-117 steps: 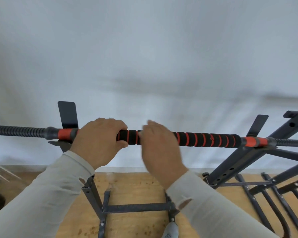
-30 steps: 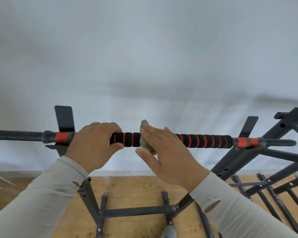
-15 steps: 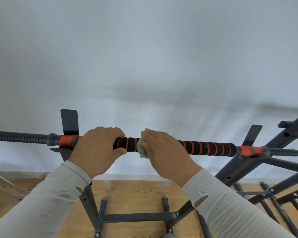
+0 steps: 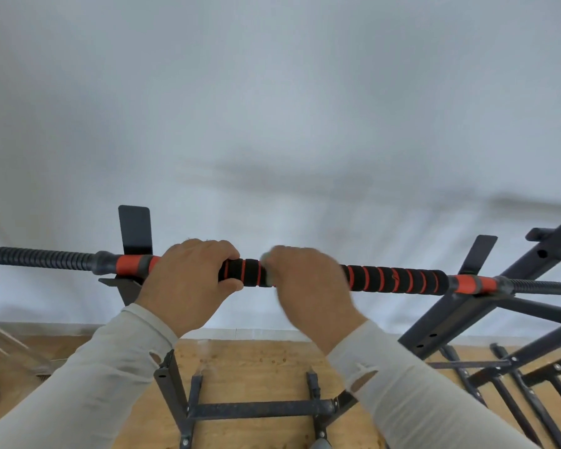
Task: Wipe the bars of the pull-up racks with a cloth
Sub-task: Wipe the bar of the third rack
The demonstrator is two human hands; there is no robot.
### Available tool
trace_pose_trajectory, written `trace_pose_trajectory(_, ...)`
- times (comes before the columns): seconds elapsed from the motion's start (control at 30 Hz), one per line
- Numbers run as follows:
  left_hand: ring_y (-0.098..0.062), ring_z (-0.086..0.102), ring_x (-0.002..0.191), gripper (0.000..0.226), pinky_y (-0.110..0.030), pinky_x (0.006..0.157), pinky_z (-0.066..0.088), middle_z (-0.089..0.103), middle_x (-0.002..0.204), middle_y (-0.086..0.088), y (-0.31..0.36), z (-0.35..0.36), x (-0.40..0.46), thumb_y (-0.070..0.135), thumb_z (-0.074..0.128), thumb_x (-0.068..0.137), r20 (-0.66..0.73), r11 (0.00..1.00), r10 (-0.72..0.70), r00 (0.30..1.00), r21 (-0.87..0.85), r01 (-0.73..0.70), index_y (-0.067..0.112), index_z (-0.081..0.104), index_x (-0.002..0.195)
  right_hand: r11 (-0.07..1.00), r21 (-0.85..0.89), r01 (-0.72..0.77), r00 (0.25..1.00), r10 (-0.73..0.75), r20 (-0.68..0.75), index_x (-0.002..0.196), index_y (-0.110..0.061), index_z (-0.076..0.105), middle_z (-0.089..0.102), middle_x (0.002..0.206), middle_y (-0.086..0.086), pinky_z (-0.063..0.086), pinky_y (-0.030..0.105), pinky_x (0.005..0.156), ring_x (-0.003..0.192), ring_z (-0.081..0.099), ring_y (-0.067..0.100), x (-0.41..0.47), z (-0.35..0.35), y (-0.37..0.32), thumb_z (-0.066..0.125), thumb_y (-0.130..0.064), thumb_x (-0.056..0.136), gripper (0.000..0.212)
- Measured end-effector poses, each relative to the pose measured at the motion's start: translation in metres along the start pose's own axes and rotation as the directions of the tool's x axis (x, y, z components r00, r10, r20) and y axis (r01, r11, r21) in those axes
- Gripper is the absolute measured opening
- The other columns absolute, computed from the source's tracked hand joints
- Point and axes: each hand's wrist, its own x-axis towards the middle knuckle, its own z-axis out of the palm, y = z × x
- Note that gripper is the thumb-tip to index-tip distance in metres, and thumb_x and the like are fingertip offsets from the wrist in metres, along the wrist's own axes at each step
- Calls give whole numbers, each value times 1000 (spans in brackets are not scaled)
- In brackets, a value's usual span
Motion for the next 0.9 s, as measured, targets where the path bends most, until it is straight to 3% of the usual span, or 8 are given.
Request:
trace_pose_trajectory(0.1,-14,55,82,22,-33,79,46,64,86,15,-1,1,0,50,68,87,4,1000,12,1000,15,-12,35,62,102,978,155,138,983,-116,-145,86,-20,53,46,76,-7,47,37,67,71,46,22,7,19,-26,51,-6,88,14)
trace_pose_trajectory(0.23,-14,56,86,25,-33,81,46,64,88,15,1,-2,-1,48,69,87,12,1000,5,1000,6,-5,35,61,107,953,60,296,941,-280,-190,90,-16,60,56,87,-2,45,36,75,79,52,22,3,29,-4,53,-4,92,14)
trace_pose_trajectory(0.3,-13,55,86,26,-31,81,45,63,89,15,1,-3,-1,49,68,88,23,1000,5,1000,20,-6,37,60,110,962,63,265,960,-257,-114,94,-22,52,46,83,-8,40,32,70,73,45,18,3,20,11,44,0,87,24)
trace_pose_trajectory(0.43,-10,54,86,25,-27,80,42,61,89,16,1,-5,-1,50,65,90,44,1000,-10,999,26,9,39,58,111,997,1,73,997,-73,30,90,-33,41,44,71,-11,51,34,62,67,48,17,-14,-7,53,56,-10,82,29)
trace_pose_trajectory(0.6,-10,54,87,25,-27,78,39,61,89,17,2,-4,-2,50,64,89,28,1000,-11,1000,19,10,38,58,110,980,-166,-111,981,135,137,91,-32,37,60,80,-7,56,29,74,75,62,14,-43,-37,106,57,-16,98,27)
trace_pose_trajectory(0.7,-9,54,86,25,-27,81,43,61,89,17,2,-3,0,52,63,90,25,1000,-11,1000,18,10,38,57,109,973,-206,-103,982,133,133,103,-27,54,60,83,-8,52,26,68,75,59,13,-40,-26,89,64,-14,91,21)
trace_pose_trajectory(0.8,-9,55,86,25,-27,83,44,61,89,17,2,-2,-1,52,63,90,17,1000,-12,1000,16,12,39,57,110,982,-98,-159,986,162,24,80,-24,56,50,64,-8,36,27,50,57,45,15,-26,-5,45,67,-5,76,22)
trace_pose_trajectory(0.9,-10,54,86,25,-27,82,42,61,89,16,0,1,-2,51,64,90,12,1000,-4,1000,14,4,38,57,110,994,3,-108,992,107,-63,75,-23,51,44,63,-7,34,30,52,58,43,18,-7,2,1,62,-1,74,25)
